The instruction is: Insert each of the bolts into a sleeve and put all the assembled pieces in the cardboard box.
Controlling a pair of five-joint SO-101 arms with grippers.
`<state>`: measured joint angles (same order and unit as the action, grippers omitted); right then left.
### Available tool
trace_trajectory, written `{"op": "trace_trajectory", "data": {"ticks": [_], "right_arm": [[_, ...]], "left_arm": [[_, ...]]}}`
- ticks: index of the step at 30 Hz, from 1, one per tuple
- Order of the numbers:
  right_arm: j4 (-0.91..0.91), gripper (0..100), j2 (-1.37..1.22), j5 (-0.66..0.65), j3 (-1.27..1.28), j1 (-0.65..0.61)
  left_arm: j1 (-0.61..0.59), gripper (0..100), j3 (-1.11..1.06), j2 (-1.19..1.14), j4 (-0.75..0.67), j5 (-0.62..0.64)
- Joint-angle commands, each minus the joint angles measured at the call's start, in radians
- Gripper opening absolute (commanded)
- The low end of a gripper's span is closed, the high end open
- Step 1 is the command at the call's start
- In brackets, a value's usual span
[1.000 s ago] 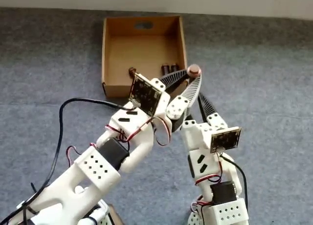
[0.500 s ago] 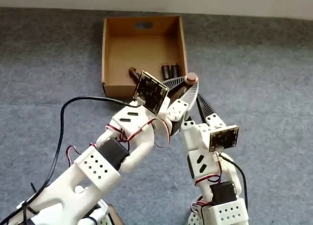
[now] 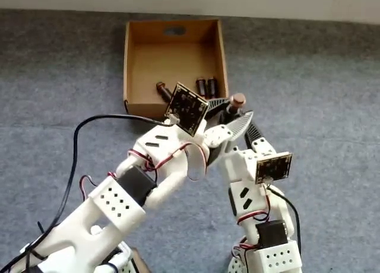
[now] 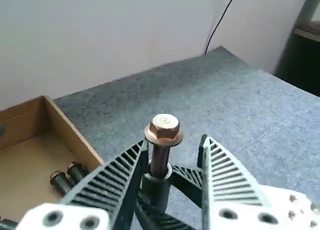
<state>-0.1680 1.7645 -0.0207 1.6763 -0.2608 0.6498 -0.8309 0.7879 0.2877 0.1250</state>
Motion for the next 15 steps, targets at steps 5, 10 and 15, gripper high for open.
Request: {"op": "trace_trajectory", "data": {"ticks": [5, 10, 15], "right_arm": [[-0.001, 0.5, 0.015, -0.009, 0.133, -0.004], [-0.002, 0.5, 0.015, -0.009, 0.133, -0.004], [-0.002, 0.5, 0.015, -0.009, 0.133, -0.004]], "left_arm": [[-0.012, 18, 0.071, 0.013, 0.009, 0.003], [-0.068, 18, 0.071, 0.004, 0.066, -0.017], [-0.150, 18, 0.041, 0.012, 0.064, -0.095]]}}
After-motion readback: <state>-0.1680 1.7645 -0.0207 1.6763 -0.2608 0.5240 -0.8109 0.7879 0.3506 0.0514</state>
